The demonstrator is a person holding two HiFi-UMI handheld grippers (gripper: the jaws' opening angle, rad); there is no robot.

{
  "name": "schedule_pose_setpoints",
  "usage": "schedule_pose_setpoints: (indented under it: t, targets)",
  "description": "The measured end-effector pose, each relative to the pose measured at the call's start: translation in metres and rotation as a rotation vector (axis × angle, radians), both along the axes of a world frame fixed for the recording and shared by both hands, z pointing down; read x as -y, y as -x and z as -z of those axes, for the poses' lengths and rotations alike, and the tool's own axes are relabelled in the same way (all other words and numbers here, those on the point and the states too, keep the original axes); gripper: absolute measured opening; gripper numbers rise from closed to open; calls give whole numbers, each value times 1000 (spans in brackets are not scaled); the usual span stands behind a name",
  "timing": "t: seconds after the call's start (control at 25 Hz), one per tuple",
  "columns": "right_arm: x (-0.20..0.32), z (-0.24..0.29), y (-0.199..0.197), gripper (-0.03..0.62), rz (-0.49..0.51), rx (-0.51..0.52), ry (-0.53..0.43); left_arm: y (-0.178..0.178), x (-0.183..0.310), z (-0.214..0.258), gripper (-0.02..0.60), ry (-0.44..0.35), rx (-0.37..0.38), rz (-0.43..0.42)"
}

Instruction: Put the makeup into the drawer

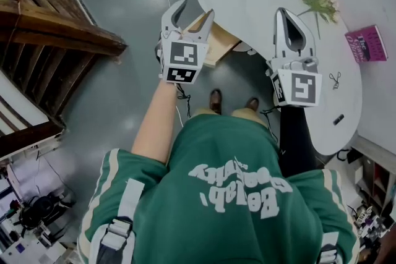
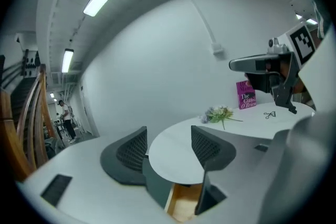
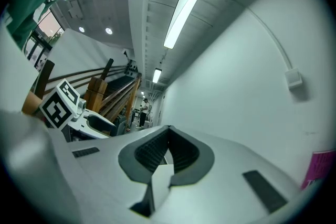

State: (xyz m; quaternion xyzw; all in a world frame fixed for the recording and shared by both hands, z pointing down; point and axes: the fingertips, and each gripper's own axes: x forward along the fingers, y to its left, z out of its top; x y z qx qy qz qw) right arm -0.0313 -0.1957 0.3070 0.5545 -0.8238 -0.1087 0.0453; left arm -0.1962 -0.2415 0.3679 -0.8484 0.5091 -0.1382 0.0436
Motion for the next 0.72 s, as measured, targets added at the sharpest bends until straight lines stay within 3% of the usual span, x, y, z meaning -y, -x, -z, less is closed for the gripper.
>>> schedule_pose_setpoints:
  t: [0.2, 0.4, 0.56, 0.72]
  targets:
    - [3, 1, 12, 9, 7, -1, -3, 13, 0, 16, 282, -27, -35, 14]
    - [3, -1, 8, 9, -31, -2, -1, 4, 1, 18, 282, -26, -41, -27]
    - [-4, -1, -17, 9, -92, -9, 2, -28, 2, 23, 282, -30, -54, -97]
    - [-21, 3, -69, 9, -194, -20, -2, -90, -3, 31, 282, -36, -73, -210]
